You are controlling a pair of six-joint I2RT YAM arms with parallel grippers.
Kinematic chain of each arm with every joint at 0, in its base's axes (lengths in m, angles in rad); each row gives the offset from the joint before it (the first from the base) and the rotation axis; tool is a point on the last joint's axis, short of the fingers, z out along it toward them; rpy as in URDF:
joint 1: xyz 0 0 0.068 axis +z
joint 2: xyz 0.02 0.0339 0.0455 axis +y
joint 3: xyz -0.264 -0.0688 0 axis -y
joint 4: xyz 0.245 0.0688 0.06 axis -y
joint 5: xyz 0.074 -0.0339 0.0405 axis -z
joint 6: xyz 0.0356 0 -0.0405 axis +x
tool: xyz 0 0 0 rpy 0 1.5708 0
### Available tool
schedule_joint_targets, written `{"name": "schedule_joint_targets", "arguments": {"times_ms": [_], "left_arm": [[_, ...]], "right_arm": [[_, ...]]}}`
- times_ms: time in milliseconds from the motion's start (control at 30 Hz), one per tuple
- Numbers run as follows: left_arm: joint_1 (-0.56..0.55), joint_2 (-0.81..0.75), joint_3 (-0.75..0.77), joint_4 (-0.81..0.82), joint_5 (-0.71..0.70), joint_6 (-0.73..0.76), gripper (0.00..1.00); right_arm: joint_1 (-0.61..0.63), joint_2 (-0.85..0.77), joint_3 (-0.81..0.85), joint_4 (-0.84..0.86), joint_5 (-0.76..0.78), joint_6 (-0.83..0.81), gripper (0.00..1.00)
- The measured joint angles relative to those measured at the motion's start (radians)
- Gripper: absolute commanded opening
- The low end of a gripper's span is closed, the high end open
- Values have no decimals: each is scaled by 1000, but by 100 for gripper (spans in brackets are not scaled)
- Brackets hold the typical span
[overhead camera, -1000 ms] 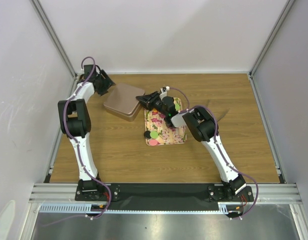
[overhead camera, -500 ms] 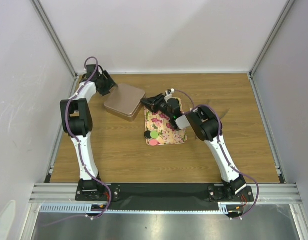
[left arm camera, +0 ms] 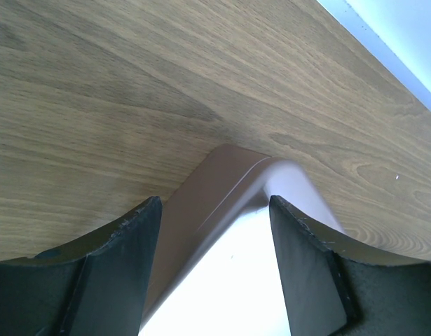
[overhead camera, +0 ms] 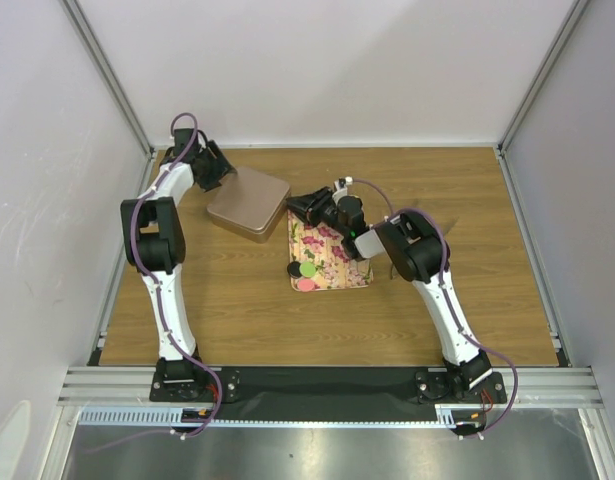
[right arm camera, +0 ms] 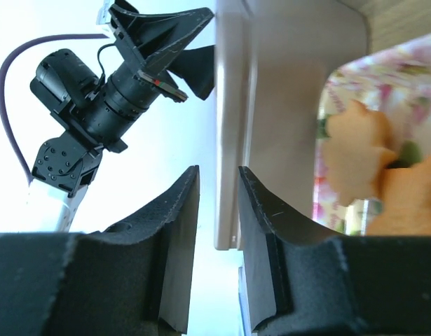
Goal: Pack the cookies
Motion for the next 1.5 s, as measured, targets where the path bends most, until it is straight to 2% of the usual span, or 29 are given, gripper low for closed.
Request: {"name": "schedule_joint_targets", "arguments": {"times_ms": [300, 500, 800, 1067, 1500], "left_arm": [[-4, 0, 1, -6, -1, 2, 68], [-4, 0, 1, -10, -1, 2, 68], [-5, 0, 1, -11, -2, 2, 68], [-5, 0, 1, -11, -2, 2, 68], [-6, 0, 1, -12, -4, 6, 68]], "right_arm": [[0, -87, 29, -119, -21, -100, 30], [12, -80, 237, -333, -64, -202, 25], [65, -18, 422, -480, -133, -287, 25], [86, 50, 445, -574, -184, -308, 25], [80, 50, 445, -592, -212, -298, 23]]}}
